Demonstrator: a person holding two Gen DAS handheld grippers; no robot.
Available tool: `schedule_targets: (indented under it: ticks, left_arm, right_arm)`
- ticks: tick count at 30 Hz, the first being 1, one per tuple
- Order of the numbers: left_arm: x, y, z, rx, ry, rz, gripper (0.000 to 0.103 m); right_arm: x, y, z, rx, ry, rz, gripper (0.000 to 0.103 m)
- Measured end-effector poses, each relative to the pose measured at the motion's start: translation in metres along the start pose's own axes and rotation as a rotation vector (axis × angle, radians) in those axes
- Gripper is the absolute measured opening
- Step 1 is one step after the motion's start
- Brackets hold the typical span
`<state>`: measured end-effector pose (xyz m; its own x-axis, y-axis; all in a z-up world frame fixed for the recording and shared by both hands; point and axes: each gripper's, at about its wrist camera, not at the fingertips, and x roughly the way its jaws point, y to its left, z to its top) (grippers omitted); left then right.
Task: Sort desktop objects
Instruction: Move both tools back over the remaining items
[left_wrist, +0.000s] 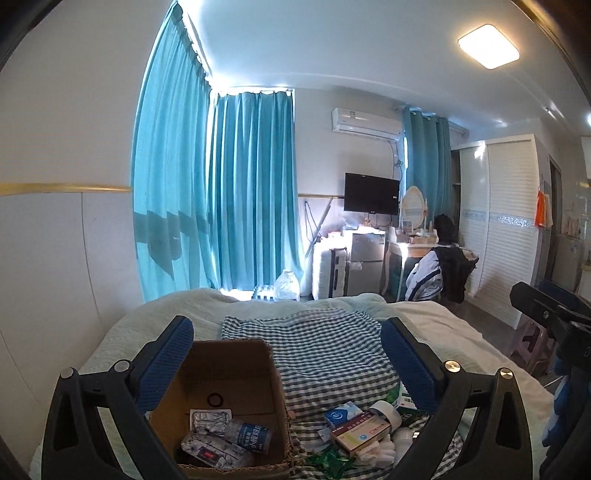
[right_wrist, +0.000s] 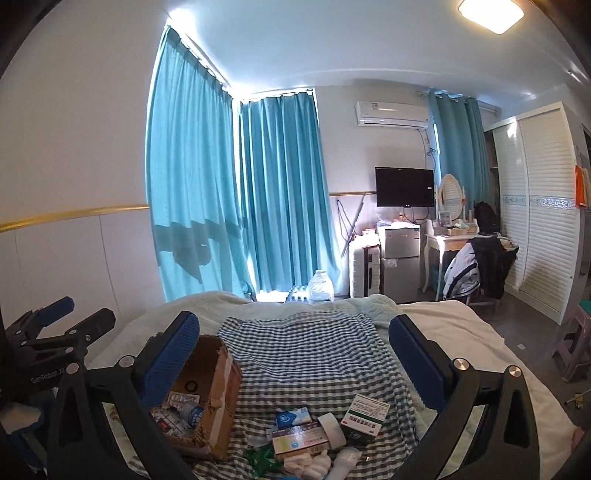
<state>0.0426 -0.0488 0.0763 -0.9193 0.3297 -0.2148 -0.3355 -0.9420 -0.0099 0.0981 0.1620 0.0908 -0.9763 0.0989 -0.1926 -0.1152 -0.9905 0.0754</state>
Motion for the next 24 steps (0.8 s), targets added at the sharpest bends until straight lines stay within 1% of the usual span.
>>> schedule_targets:
  ticks: [2, 4, 5, 11, 16, 20, 24]
  left_arm:
    - [0.003, -0.011, -0.002, 0.010, 0.021, -0.013, 0.103]
    - [0.010, -0.021, -0.006, 0.004, 0.068, -0.058, 0.103]
    - [0.011, -0.025, -0.008, -0.007, 0.078, -0.070, 0.103]
    - [0.022, -0.049, -0.020, -0.037, 0.070, -0.070, 0.103]
    - [0.034, -0.065, -0.031, -0.010, 0.082, -0.067, 0.103]
    - [0.048, -0.072, -0.041, -0.022, 0.101, -0.063, 0.103]
    - [0.064, -0.079, -0.054, -0.008, 0.126, -0.047, 0.103]
  right_arm:
    - [-0.006, -0.010, -0.002, 0.003, 0.003, -0.021, 0.103]
    - [-0.011, -0.019, -0.004, 0.005, 0.002, -0.034, 0.103]
    - [-0.013, -0.024, -0.005, 0.007, -0.002, -0.041, 0.103]
    - [-0.019, -0.053, -0.010, 0.039, -0.019, -0.068, 0.103]
    - [-0.014, -0.072, -0.018, 0.077, -0.029, -0.059, 0.103]
    - [-0.001, -0.085, -0.029, 0.098, -0.010, -0.049, 0.103]
    - [0.016, -0.092, -0.041, 0.105, 0.017, -0.057, 0.103]
